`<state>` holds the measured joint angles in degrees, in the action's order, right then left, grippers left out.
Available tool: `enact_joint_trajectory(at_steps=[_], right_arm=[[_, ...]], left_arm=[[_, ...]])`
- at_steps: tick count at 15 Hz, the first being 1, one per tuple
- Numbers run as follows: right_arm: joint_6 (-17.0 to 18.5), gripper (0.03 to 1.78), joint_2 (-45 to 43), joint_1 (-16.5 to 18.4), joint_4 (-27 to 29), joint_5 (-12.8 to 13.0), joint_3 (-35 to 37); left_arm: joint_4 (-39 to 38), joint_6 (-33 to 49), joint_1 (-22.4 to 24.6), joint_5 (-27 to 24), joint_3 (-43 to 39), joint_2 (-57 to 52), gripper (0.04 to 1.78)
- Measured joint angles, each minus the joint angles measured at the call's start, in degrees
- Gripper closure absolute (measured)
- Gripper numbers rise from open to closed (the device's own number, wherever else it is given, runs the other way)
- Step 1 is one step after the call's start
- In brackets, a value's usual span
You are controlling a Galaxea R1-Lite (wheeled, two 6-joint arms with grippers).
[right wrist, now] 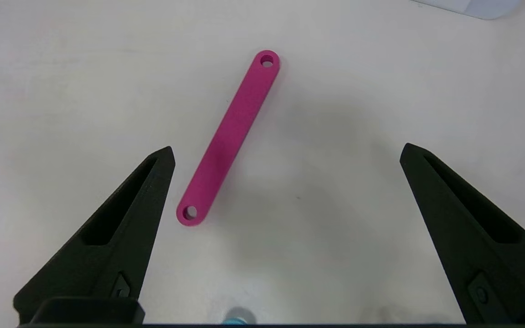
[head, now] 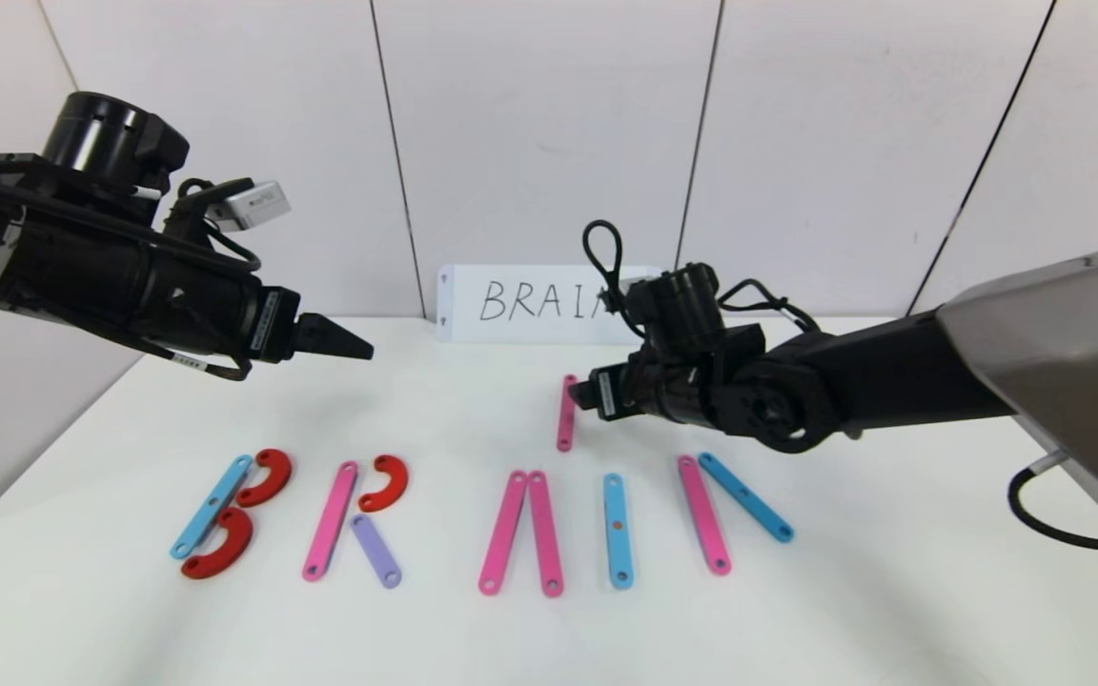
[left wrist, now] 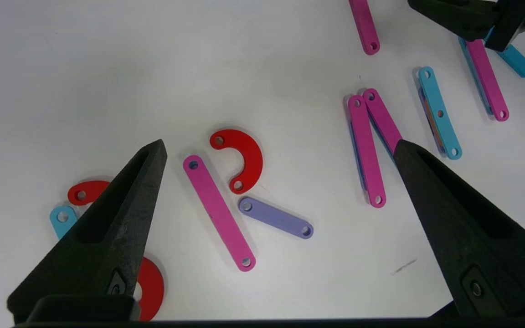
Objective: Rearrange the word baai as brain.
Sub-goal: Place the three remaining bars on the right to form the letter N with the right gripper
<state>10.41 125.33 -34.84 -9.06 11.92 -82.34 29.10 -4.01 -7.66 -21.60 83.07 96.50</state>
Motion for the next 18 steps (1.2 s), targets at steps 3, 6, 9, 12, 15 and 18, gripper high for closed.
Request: enact_joint_trajectory(at_steps=[3,6,9,12,15,18], right_arm=[[0.2,0.08,4.1,-1.5,0.6,0.6,-4.4],[0.6,0.08,7.2,-2.0,0.6,0.6,-7.5],[0.7,0.08,9.6,-2.1,0.6,0.6,-9.4],[0.9,0.08,11.3,-2.1,0.6,0.6,-10.6],[0.8,0.08,12.5,-2.1,0.6,0.6,-11.3],[0.9,0.09,13.2,-2.1,0.6,0.6,-11.5]], left_arm=[[0.0,0.0,0.0,0.0,0.0,0.0,0.08],[0.0,0.0,0.0,0.0,0.0,-0.1,0.08],[0.0,0.0,0.0,-0.1,0.0,-0.1,0.08],[0.0,0.0,0.0,-0.1,0.0,-0.1,0.08],[0.1,0.0,0.0,-0.1,0.0,-0.1,0.08],[0.1,0.0,0.0,-0.2,0.0,-0.1,0.08]])
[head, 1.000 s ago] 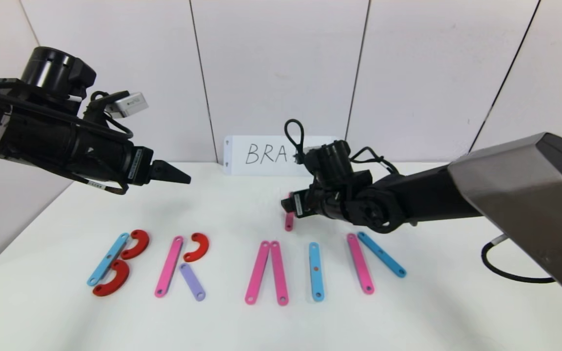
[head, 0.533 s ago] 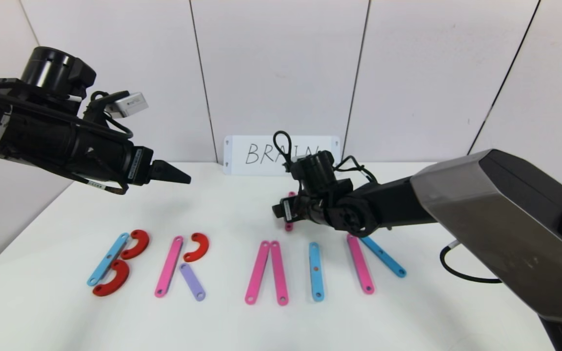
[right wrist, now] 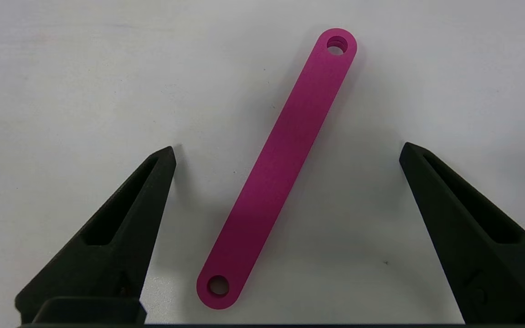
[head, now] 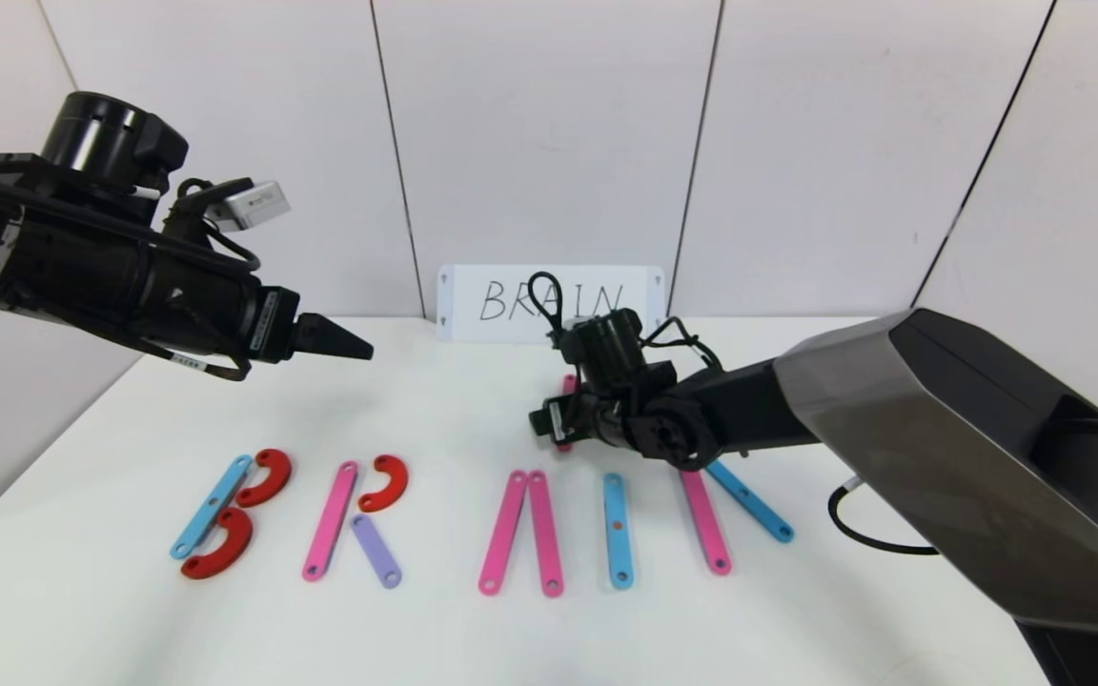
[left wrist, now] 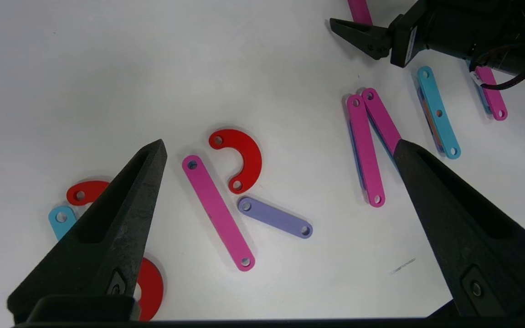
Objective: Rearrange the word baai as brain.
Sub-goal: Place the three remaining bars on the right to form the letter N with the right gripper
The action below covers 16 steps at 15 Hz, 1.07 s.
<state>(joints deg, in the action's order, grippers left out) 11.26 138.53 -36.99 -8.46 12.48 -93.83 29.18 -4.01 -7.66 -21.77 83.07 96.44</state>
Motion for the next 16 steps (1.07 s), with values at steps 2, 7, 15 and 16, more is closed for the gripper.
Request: enact_joint_trajectory(at_steps=[2,7,15,16], right_arm=[[0.0,0.21,0.2,0.0,-0.1,0.0,0.0],[0.1,0.94,0.3,0.0,-0.1,0.0,0.0],[0.2,1.54,0.0,0.0,-0.1,0.0,0.2],[0.2,1.54,-0.2,0.1,0.0,0.0,0.3]], left_arm=[[0.0,0.0,0.0,0.0,0.0,0.0,0.08],[0.0,0.0,0.0,0.0,0.0,0.0,0.08],[0.0,0.0,0.0,0.0,-0.1,0.0,0.08],[0.0,0.0,0.0,0.0,-0.1,0.0,0.08]])
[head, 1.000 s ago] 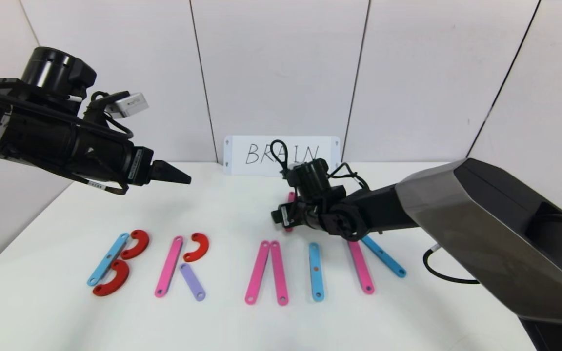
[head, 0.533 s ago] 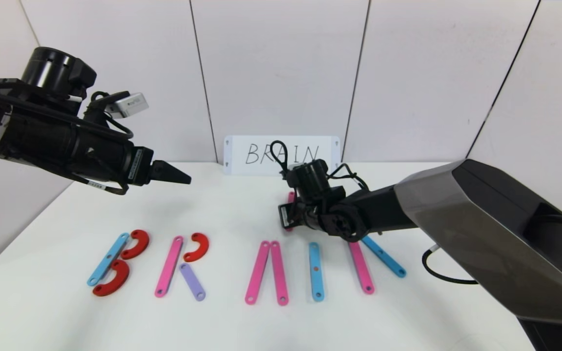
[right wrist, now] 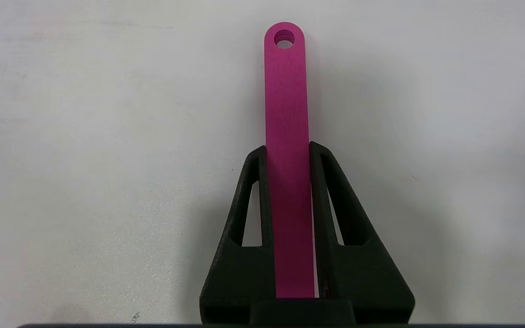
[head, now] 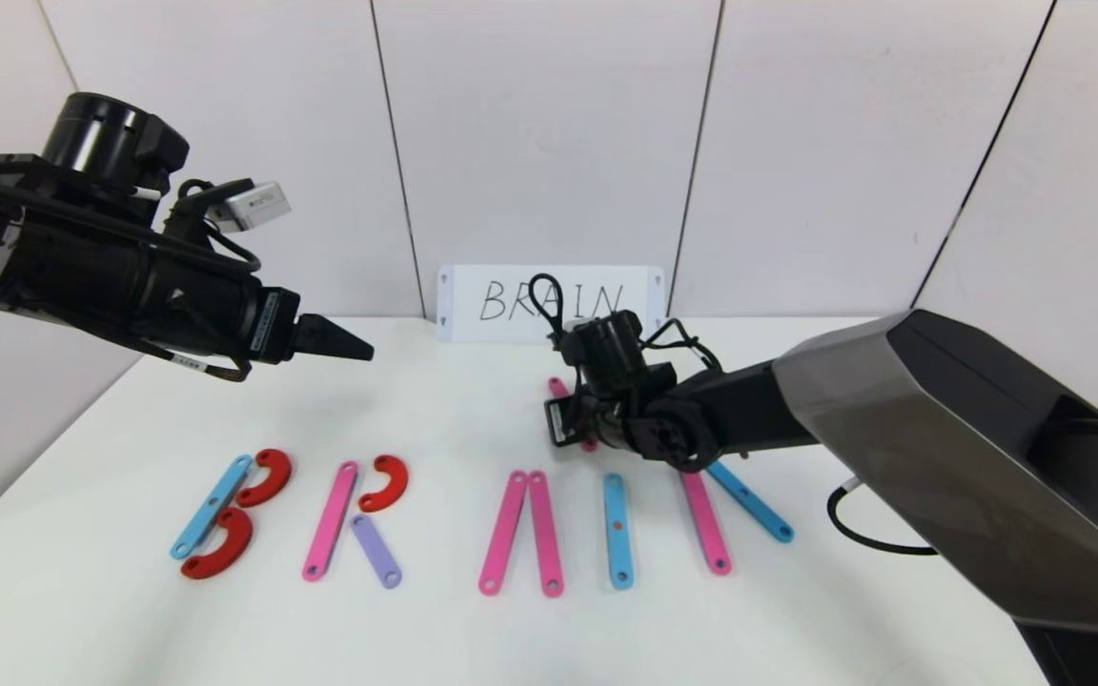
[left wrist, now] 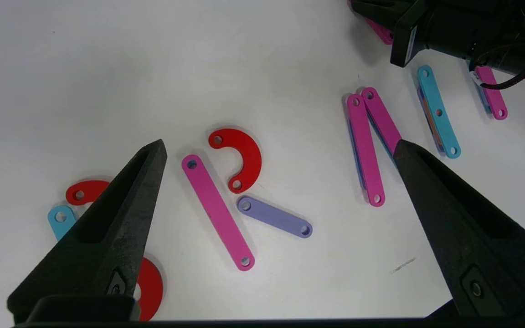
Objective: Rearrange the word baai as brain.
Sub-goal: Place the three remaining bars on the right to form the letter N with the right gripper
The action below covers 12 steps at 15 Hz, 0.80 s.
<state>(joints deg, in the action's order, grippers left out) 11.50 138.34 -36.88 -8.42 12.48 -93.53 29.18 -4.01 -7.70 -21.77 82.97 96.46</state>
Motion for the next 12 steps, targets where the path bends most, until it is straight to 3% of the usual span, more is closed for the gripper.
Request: enact_joint_trajectory(at_steps=[6,12], right_arm=[[0.0,1.54,-6.1,1.2,-0.1,0.0,4.1],[1.6,1.54,-17.4,4.9,-1.1,-0.1,18.0]], left_arm=[[0.0,0.0,0.0,0.0,0.0,0.0,0.08],[0.1,0.0,0.0,0.0,0.0,-0.1,0.08]])
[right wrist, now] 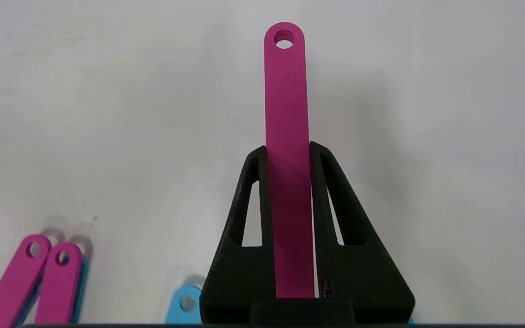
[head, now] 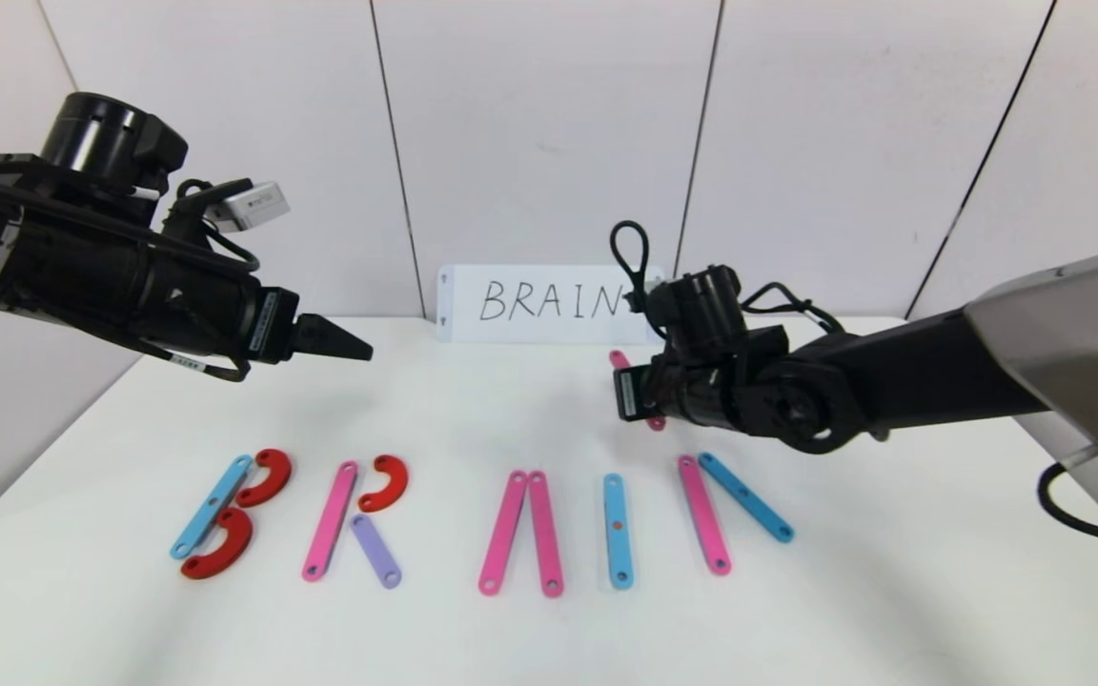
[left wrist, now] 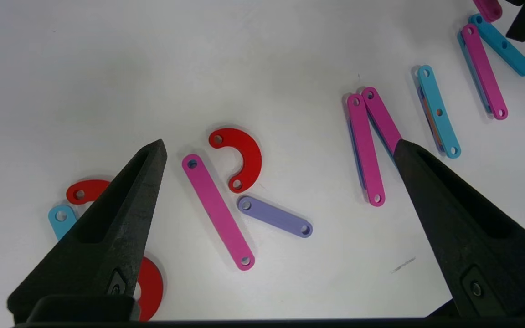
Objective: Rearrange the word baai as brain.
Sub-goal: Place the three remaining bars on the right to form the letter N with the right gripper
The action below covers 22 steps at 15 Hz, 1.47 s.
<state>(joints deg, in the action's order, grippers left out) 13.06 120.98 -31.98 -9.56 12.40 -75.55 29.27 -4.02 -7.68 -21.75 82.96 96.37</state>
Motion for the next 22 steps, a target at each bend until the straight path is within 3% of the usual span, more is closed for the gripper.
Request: enact_joint_trajectory(at_steps=[5,8,15,22], right_arm=[[6.5,1.54,-10.6,4.4,-0.4,0.3,15.0],[10.0,1.54,-14.6,5.4,-0.5,2.9,22.0],[10.6,1.54,-16.2,7.5,-8.7,3.3,32.8],[10.5,1.54,-15.2,8.4,-9.8,2.7,34.8]], left_arm=[[0.1,0.0,0.0,-0.1,0.0,-0.3,0.08],[0.2,0.0,0.0,-0.1,0.0,-0.3,0.08],[0.1,0.0,-0.1,-0.2,0.0,-0.3,0.08],[0.1,0.0,-0.1,-0.2,0.0,-0.2,0.08]])
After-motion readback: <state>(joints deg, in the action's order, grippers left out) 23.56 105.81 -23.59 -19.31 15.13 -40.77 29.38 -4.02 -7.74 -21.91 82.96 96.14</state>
